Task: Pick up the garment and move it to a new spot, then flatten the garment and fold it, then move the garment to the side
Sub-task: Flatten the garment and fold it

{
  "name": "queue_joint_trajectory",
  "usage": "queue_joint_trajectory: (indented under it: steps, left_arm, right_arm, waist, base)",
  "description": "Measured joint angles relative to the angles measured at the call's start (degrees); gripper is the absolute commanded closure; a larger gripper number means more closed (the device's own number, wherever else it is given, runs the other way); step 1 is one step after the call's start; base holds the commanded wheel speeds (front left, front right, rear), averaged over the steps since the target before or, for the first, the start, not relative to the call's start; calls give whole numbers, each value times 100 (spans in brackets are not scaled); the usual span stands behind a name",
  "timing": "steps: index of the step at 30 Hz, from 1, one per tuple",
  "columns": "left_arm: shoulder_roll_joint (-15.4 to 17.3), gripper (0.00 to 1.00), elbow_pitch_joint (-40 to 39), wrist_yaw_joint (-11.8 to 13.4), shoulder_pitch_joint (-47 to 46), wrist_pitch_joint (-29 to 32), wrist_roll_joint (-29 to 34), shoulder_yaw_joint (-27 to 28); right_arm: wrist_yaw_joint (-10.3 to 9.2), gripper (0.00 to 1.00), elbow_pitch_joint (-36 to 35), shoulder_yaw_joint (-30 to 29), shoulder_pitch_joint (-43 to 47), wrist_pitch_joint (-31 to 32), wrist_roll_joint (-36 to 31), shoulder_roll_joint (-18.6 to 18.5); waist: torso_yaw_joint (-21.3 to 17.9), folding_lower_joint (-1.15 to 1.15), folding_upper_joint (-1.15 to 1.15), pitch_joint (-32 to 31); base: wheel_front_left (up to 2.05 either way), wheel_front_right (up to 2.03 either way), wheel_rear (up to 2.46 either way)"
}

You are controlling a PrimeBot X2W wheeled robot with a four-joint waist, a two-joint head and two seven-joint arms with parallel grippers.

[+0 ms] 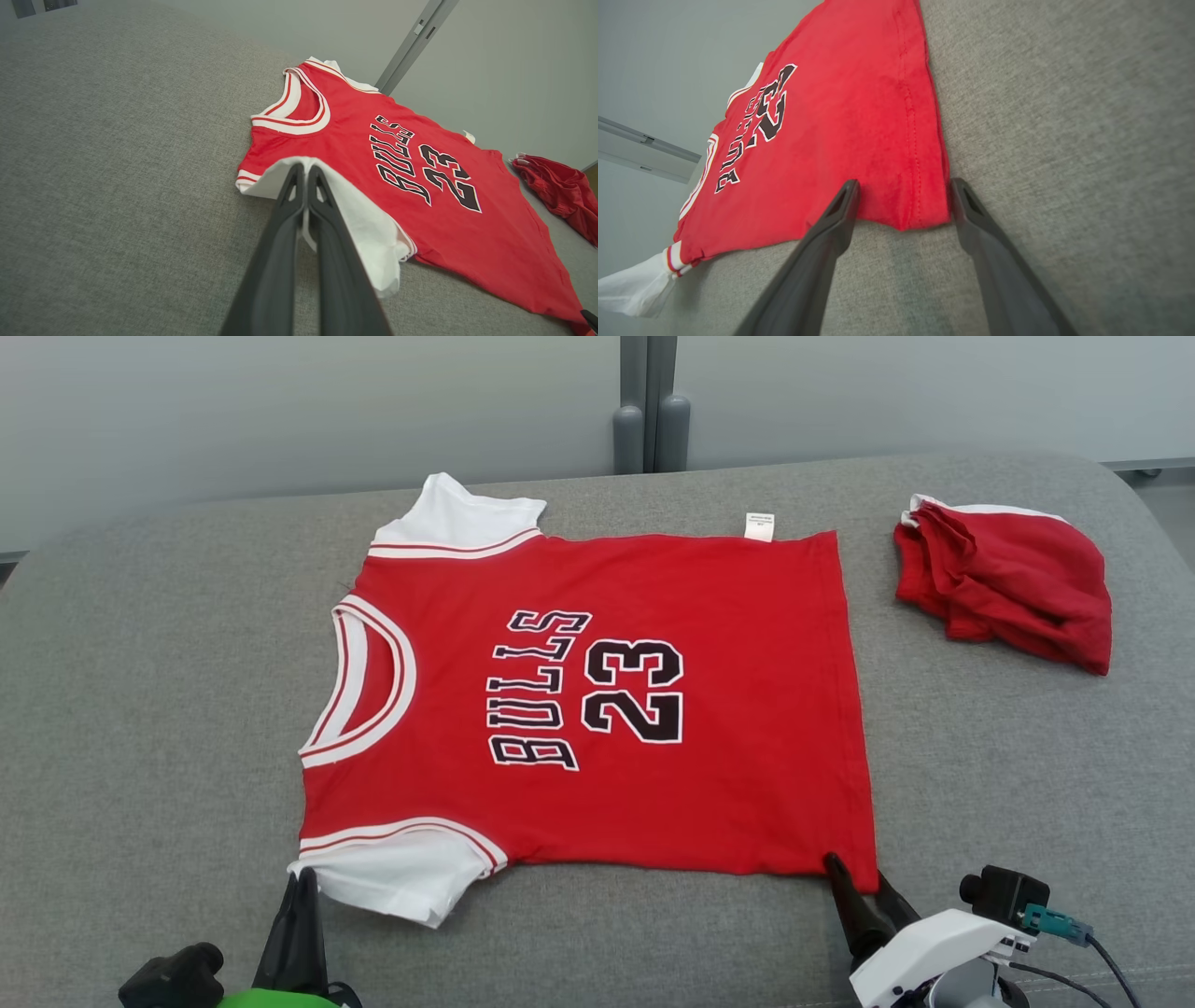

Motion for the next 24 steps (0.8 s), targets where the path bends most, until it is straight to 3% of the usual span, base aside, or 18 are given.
queue_joint_trajectory:
  steps: [3,4,5,8,10,11,24]
  left_arm:
    - [4,100,-12,10,0,5,0,1]
    - [4,100,-16,32,0,7,0,1]
    - [8,100,-21,33,0,7,0,1]
    - [11,100,-24,33,0,7,0,2]
    - [11,100,-24,34,-1,7,0,3]
    - [11,100,-24,36,-1,7,0,4]
    - [12,100,-156,47,-4,4,0,63]
  right_arm:
    - [4,0,-2,93,-15,-4,69,-2]
    - [5,20,-2,108,-20,-4,96,-1]
    - [5,47,-2,116,-25,-5,122,-1]
    - [5,70,-2,125,-32,-7,193,-2]
    - [5,93,-2,141,-32,-7,205,-2]
    - [5,100,-3,153,-32,-8,207,-4]
    - [5,100,-427,158,-190,-108,290,-278]
  waist:
    - [26,0,0,39]
    - [33,0,0,48]
    - [40,0,0,55]
    - [57,0,0,75]
    - [63,0,0,85]
    - [64,0,0,88]
    - [-20,0,0,69]
  base:
    - [0,0,0]
    - [0,0,0]
    - [0,0,0]
    - [0,0,0]
    - [0,0,0]
    - [0,0,0]
    - [0,0,0]
